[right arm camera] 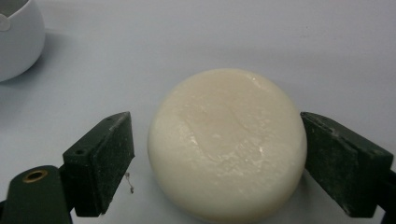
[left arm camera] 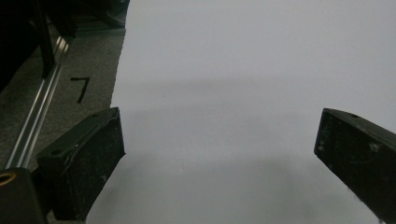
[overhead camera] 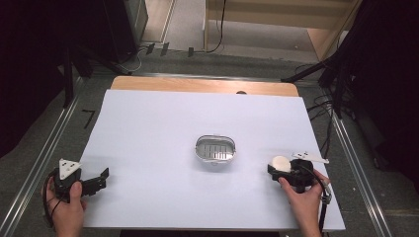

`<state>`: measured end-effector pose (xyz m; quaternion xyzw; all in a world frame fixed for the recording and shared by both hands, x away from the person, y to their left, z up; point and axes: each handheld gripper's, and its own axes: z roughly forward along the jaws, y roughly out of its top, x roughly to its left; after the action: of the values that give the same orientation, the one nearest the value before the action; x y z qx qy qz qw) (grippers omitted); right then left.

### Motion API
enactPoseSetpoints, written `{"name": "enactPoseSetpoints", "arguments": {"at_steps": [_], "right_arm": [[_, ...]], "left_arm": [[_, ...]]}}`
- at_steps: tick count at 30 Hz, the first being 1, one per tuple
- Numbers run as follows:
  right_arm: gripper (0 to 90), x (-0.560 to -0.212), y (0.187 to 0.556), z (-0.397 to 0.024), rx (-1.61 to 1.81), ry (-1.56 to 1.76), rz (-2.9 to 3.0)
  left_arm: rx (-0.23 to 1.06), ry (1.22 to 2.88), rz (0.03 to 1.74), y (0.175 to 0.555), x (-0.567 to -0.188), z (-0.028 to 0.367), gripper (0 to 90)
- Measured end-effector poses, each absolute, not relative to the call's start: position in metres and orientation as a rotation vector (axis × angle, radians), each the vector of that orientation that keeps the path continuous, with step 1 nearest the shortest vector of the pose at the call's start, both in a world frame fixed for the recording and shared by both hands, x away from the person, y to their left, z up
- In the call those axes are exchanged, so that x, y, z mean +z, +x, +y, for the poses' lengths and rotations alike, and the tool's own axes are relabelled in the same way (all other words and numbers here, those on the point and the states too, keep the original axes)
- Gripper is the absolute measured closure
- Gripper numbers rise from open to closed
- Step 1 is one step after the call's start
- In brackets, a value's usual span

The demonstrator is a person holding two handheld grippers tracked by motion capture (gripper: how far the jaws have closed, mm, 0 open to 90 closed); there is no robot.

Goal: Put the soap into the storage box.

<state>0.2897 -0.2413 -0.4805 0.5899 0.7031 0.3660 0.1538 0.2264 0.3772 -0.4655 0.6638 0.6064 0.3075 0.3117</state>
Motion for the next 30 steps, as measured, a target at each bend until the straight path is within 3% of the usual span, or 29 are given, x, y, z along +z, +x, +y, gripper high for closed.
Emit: {"name": "enactPoseSetpoints", "arguments": {"at_steps": [14, 30], "right_arm": [[23.8, -0.483, 0.290, -0.238, 0.991, 1.685, 1.978], [24.5, -0.472, 0.286, -0.240, 0.992, 1.671, 1.992]], "left_arm": [[0.812, 1.754, 1.602, 0.227, -0.465, 0.377, 2.1], [0.811, 1.751, 1.602, 0.226, -0.465, 0.377, 2.1]]}}
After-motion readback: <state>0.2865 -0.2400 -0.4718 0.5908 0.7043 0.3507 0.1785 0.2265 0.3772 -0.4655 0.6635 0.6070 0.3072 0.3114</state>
